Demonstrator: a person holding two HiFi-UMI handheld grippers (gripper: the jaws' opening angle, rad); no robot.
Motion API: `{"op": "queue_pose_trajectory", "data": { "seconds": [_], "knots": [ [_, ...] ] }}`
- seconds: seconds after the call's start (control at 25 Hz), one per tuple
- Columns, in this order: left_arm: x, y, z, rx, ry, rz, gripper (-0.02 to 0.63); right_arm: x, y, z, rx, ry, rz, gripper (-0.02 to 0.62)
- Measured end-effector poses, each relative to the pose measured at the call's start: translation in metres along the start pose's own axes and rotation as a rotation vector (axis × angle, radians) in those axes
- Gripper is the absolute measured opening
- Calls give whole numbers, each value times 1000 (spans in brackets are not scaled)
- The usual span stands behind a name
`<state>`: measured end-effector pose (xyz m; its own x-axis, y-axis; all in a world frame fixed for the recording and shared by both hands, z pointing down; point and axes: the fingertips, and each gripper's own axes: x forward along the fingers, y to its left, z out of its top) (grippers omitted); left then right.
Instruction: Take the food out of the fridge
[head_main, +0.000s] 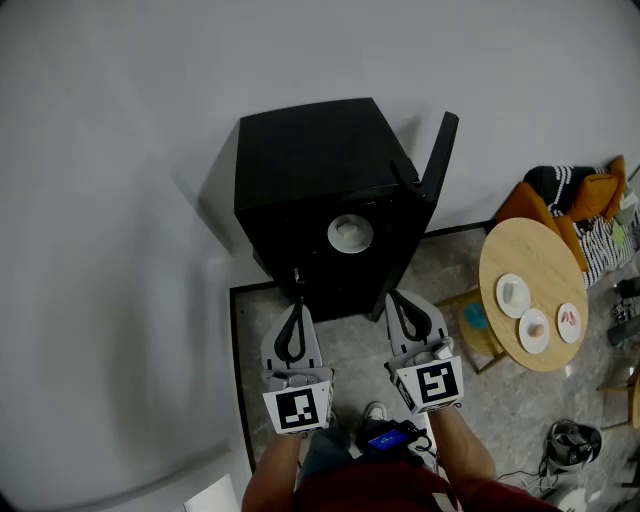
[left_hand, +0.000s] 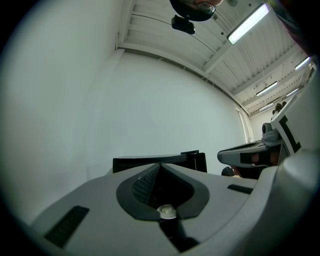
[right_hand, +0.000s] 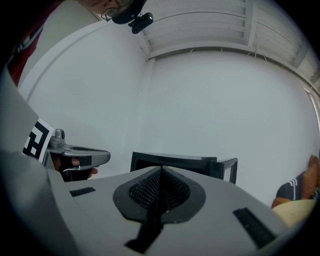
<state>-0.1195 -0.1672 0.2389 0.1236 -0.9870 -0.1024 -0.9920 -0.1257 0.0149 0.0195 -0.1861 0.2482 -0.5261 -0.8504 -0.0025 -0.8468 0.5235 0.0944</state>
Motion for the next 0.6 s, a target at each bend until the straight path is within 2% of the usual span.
{"op": "queue_pose_trajectory", "data": {
  "seconds": [0.6],
  "knots": [
    [34,6,-65,-23,33,-20,14,34,-7,-73,6,68,-15,23]
  ]
}}
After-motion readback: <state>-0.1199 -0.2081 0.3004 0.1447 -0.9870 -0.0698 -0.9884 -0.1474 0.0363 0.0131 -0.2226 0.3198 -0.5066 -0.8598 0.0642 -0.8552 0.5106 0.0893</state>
